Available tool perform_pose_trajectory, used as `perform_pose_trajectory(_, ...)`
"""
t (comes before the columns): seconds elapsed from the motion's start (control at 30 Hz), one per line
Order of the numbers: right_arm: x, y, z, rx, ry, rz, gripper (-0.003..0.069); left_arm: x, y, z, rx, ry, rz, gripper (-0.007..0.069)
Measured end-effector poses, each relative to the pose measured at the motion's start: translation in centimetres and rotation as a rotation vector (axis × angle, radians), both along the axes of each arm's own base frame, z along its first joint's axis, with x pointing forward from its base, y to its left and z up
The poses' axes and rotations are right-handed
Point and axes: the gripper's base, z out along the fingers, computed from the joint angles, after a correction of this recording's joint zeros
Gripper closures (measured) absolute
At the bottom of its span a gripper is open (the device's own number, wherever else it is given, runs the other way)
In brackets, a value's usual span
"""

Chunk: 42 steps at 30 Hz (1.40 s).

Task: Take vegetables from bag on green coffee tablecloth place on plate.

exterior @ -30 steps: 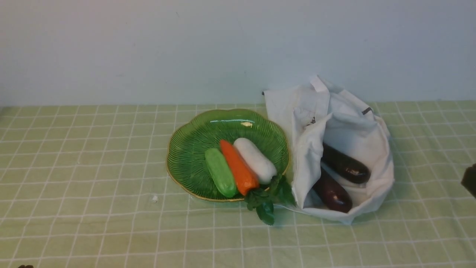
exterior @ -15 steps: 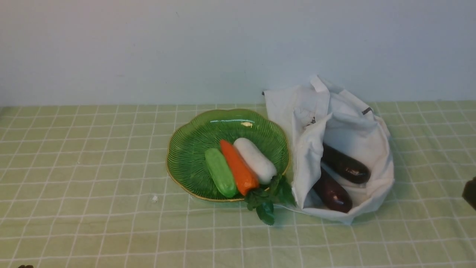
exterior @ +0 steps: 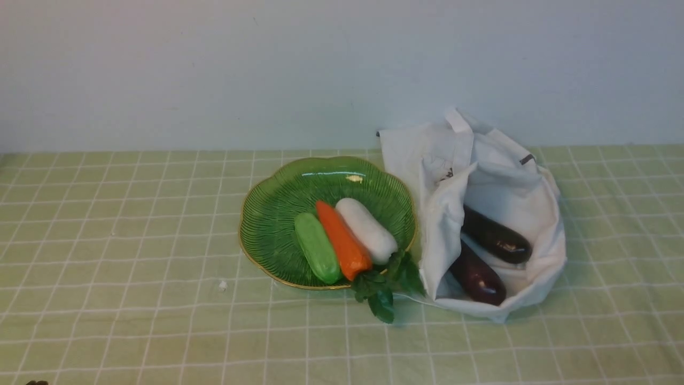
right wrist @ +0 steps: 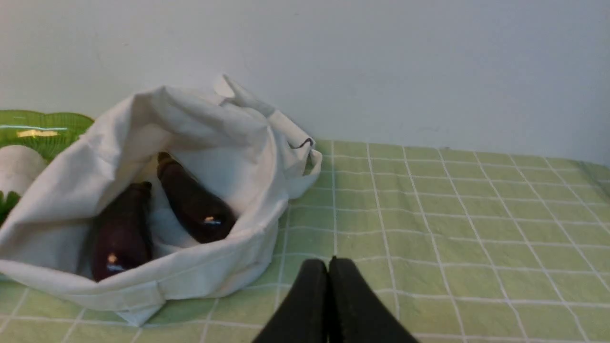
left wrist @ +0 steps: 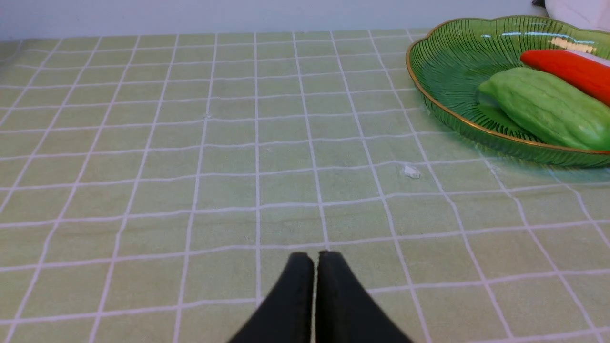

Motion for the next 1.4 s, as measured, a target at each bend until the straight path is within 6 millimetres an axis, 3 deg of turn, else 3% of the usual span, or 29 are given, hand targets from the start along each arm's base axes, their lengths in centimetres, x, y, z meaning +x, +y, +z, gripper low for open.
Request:
perform_pose_trajectory(0.27, 0.1, -0.1, -1.4, 0.003, 0.047, -0.02, 0.0673, 0.0, 0.0, 0.0, 0.0, 0.0, 0.0, 0.0629)
perform_pose_trajectory(1.4, 0.1, 0.2, -1.4, 0.028, 0.051, 0.038, 0.0673, 0.0, 0.0, 0.0, 0.0, 0.0, 0.0, 0.0629)
